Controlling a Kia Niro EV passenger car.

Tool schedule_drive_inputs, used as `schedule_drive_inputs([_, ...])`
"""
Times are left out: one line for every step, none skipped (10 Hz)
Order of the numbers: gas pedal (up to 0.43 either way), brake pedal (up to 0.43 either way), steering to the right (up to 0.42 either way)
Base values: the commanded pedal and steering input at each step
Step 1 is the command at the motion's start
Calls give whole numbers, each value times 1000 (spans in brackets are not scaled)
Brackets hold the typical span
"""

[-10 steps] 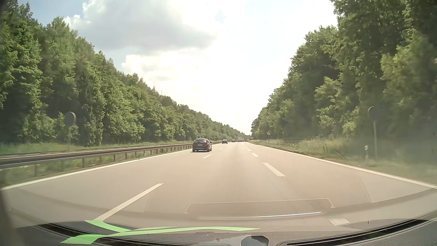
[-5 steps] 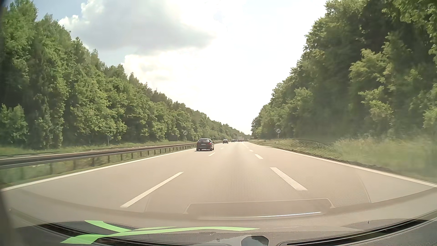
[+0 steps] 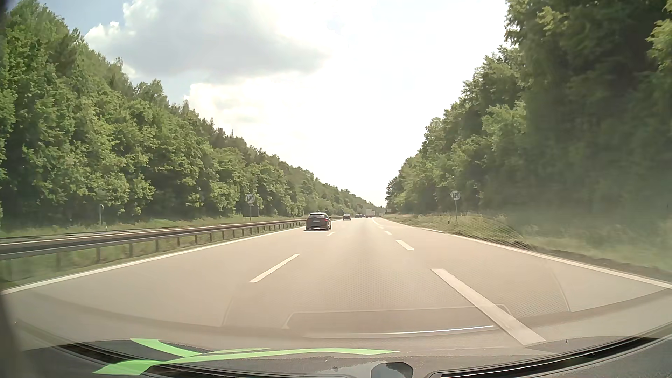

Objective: Follow the waypoints while adhering to traffic rules and regulations

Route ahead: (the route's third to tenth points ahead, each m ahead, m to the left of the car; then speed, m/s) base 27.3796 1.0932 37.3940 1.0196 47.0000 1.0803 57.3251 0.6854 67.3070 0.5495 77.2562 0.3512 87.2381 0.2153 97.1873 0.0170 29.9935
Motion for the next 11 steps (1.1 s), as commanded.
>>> schedule_drive_inputs([311,0,-2])
schedule_drive_inputs([311,0,-2])
schedule_drive_inputs([311,0,-2])
schedule_drive_inputs([311,0,-2])
schedule_drive_inputs([311,0,-2])
schedule_drive_inputs([311,0,-2])
schedule_drive_inputs([311,0,-2])
schedule_drive_inputs([311,0,-2])
schedule_drive_inputs([311,0,-2])
schedule_drive_inputs([311,0,-2])
schedule_drive_inputs([311,0,-2])
